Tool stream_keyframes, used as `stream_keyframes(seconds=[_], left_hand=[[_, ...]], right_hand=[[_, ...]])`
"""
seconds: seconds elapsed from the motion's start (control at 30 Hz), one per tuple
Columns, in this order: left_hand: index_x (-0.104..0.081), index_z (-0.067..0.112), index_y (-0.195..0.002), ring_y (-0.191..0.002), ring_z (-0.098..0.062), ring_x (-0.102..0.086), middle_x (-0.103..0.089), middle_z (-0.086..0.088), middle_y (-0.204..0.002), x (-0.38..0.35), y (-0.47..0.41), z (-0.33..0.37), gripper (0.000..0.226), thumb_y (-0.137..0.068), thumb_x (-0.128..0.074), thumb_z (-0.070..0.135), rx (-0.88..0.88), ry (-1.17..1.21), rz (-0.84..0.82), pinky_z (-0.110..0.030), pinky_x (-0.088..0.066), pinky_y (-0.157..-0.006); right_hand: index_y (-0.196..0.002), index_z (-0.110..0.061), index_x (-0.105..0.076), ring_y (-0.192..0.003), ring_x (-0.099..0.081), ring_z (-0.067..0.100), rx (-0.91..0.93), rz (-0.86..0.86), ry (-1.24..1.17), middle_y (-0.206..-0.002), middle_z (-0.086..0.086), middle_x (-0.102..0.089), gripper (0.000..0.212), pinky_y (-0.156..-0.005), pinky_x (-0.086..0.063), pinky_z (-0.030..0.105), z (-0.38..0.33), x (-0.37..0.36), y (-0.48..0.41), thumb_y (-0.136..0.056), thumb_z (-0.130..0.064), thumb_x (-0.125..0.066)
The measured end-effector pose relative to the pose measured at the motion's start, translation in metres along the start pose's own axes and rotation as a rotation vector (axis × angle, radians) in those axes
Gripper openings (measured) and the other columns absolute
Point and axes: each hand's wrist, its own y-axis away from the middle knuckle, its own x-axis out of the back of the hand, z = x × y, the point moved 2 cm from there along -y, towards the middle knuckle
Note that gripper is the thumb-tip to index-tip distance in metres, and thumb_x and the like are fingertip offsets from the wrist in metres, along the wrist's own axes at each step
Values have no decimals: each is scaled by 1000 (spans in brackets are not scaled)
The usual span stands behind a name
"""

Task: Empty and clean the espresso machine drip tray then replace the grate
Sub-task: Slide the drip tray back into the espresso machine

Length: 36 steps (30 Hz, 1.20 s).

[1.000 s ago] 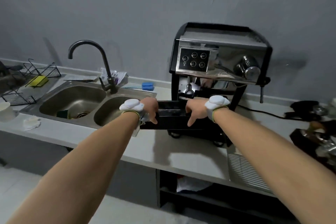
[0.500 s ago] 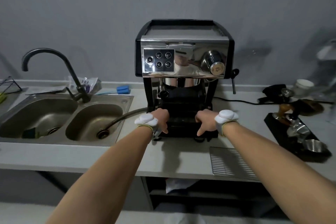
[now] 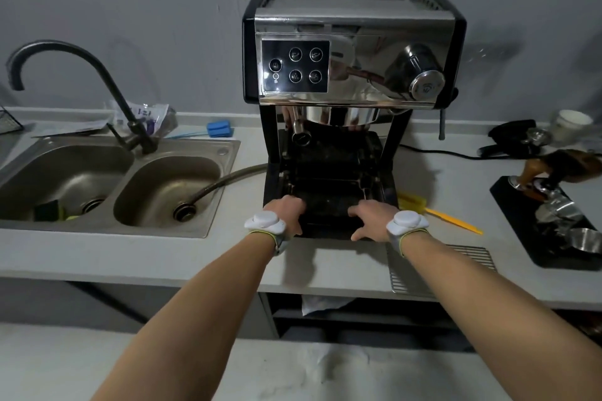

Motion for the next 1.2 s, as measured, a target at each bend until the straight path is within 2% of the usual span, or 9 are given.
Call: stream_keyframes(seconds=[0.07, 0.2, 0.37, 0.53, 0.87, 1.2], left_hand=[[-65, 20, -105, -94, -37, -67, -64, -8, -108, 1, -3, 1, 32, -74, -74, 19, -13, -10, 23, -34, -45, -63], [-64, 18, -111, -99, -38, -65, -62, -8, -112, -2, -8, 0, 32, -79, -70, 20, -38, -24, 31, -35, -45, -68], [-63, 16, -117, -104, -37, -63, -62, -9, -116, -2, -16, -1, 35, -83, -70, 24, -67, -39, 70, -36, -45, -79], [-59, 15, -121, -108, -35, -60, -58, -10, -117, -7, -22, -3, 39, -84, -69, 26, -80, -59, 38, -39, -41, -87], [-63, 15, -108, -104, -33, -62, -62, -10, -113, 1, -26, 0, 32, -80, -69, 28, -78, -89, -20, -34, -37, -76], [-62, 16, -114, -107, -33, -60, -60, -9, -114, -3, -15, 1, 36, -80, -68, 26, -76, -94, -14, -37, -40, -84]], right_hand=[[-141, -21, -47, -121, -53, 28, -6, 28, -2, -132, 5, -53, 66, -89, -49, 38, 4, 3, -1, -84, -47, -67], [-142, -23, -47, -119, -53, 29, -4, 32, 36, -130, 4, -50, 63, -93, -48, 44, 5, 1, -4, -86, -48, -63], [-146, -23, -42, -129, -47, 28, -1, 15, 65, -138, 5, -52, 64, -101, -42, 45, 8, 5, -11, -90, -48, -58], [-146, -19, -40, -129, -49, 28, 1, -9, 107, -140, 6, -54, 65, -103, -39, 43, 8, 2, -12, -91, -50, -55], [-146, -17, -41, -126, -53, 33, -22, -26, 27, -138, 14, -56, 62, -101, -46, 44, 13, 6, -4, -92, -41, -59], [-145, -13, -42, -129, -49, 29, 18, -25, 22, -141, 9, -52, 63, -104, -42, 42, 12, 2, 3, -92, -44, -58]])
